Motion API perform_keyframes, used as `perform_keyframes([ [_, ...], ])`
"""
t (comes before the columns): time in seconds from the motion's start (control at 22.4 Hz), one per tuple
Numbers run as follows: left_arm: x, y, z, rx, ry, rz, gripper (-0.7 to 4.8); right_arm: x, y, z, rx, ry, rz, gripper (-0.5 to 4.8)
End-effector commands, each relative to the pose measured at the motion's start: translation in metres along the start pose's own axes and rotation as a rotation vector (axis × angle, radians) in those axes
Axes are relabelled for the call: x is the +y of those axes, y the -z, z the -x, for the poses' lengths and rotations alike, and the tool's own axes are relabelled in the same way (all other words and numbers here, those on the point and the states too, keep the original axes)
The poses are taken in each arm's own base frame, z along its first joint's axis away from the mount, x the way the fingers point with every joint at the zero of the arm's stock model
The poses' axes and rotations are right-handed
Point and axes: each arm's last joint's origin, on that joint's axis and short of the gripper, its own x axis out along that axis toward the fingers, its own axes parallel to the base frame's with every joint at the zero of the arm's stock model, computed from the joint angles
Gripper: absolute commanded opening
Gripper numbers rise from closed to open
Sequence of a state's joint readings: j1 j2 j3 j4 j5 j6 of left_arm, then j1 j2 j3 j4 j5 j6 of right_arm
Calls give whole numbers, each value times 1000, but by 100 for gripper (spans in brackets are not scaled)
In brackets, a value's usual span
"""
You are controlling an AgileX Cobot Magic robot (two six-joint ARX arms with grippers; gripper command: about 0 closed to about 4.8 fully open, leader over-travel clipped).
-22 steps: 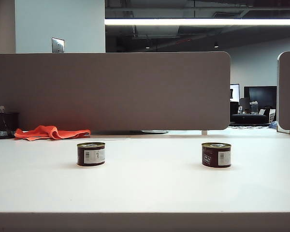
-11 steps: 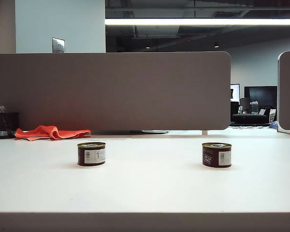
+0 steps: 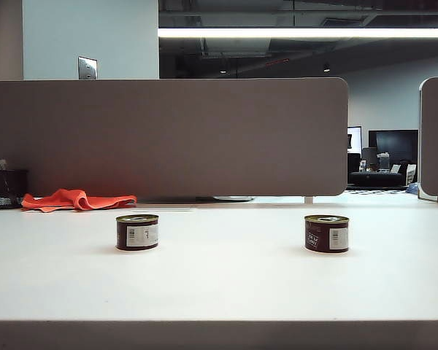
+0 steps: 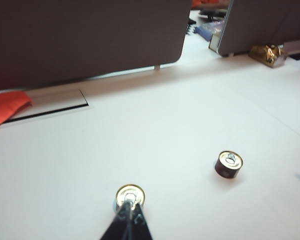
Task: Stack a can of tomatoes on the right onto the can of tomatoes on the left.
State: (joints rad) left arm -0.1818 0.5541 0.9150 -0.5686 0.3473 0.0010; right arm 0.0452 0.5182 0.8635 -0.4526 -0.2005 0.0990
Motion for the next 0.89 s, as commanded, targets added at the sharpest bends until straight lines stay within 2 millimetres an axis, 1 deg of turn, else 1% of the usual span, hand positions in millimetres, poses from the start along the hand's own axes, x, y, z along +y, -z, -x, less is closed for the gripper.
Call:
perform_keyframes([
  [0.04,0,-1,-6,26,-53,-3,-5,3,-5,-12,93,16,102,-2],
  [0.09,0,-1,-9,37,-66,-2,-5,4,-5,-15,122,3,134,-2],
  [0.18,1,-1,-18,59,-76,-3,1,8,-3,-30,204,-41,182,-2],
  [0.22,1,-1,-22,63,-62,-4,33,10,-1,-36,224,-43,188,-2],
  [0.27,1,-1,-29,75,-39,-5,121,12,2,-45,263,-48,219,-2],
  [0.31,1,-1,-34,86,-29,-4,148,13,4,-51,293,-46,233,-2],
  [0.36,1,0,-38,102,-19,0,148,15,6,-58,321,-46,252,-2],
  [0.4,3,1,-46,124,-6,6,148,17,11,-70,365,-40,285,-1],
  [0.45,4,2,-51,136,-6,8,149,17,14,-78,390,-37,292,-1],
  [0.49,6,3,-59,158,-6,14,156,20,20,-90,425,-52,296,5],
  [0.53,6,4,-62,167,-6,16,177,21,23,-99,443,-59,298,37],
  [0.58,8,5,-68,174,-6,17,257,24,30,-115,474,-71,303,160],
  [0.62,9,5,-71,174,-6,19,282,25,32,-121,491,-76,305,218],
  [0.67,9,4,-75,169,-3,29,292,28,38,-135,530,-86,310,342],
  [0.71,10,4,-76,166,-4,35,293,31,40,-141,545,-96,314,396],
  [0.76,10,3,-78,156,-10,31,325,35,44,-154,575,-107,322,479],
  [0.8,11,2,-79,146,-12,29,350,37,46,-165,597,-109,322,479],
  [0.89,11,1,-82,139,-11,33,351,38,49,-180,630,-97,283,479],
])
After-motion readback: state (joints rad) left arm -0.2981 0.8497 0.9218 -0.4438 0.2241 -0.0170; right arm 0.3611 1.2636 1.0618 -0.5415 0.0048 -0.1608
